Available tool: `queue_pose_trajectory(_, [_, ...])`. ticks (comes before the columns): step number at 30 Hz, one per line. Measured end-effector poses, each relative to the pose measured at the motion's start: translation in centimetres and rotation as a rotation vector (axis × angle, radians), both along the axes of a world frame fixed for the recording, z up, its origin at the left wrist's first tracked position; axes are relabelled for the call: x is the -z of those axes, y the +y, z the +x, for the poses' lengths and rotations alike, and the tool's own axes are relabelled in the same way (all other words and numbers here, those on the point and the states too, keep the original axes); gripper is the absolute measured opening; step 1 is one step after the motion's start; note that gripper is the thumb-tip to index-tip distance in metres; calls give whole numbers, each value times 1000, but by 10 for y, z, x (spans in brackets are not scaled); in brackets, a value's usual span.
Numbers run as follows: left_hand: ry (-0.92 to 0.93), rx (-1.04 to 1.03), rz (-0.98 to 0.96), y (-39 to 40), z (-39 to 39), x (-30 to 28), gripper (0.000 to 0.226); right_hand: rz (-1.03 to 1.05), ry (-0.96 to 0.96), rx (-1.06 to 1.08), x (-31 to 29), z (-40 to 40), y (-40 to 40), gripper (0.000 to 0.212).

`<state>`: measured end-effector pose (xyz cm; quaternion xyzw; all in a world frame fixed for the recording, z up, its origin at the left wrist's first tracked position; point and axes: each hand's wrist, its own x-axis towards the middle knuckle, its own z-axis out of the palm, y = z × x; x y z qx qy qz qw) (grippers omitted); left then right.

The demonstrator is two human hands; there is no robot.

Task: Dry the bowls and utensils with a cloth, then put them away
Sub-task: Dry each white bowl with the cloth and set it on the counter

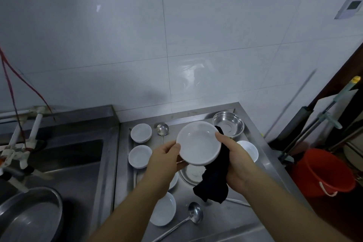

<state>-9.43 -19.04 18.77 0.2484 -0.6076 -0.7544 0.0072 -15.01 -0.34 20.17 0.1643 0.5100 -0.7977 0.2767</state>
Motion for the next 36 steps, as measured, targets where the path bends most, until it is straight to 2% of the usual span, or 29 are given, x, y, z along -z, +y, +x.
queue_pose_trajectory(6, [16,56,-22,20,-16,9,23,121,-9,21,13,-21,36,37])
queue_pose_trajectory(10, [-7,94,-60,40,-36,17,24,229,51,36,27,-39,63,8])
queue_pose_trajectory(11, [-20,98,-64,46,-42,20,24,270,72,55,31,-44,69,7])
queue_pose_trajectory(14, [-75,113,-50,69,-61,32,22,381,125,118,43,-60,92,16])
queue_pose_trajectory(19, [-157,165,-81,117,-99,53,24,460,134,194,63,-89,136,19])
queue_pose_trajectory(26, [-270,103,32,172,-143,84,21,463,30,125,100,-138,197,14])
queue_pose_trajectory(29, [-340,73,75,193,-156,103,23,489,5,109,123,-152,217,21])
queue_pose_trajectory(33, [-419,64,48,219,-167,130,19,544,-9,92,154,-163,238,25])
queue_pose_trajectory(36, [-490,15,12,232,-177,146,17,597,0,64,174,-169,248,36])
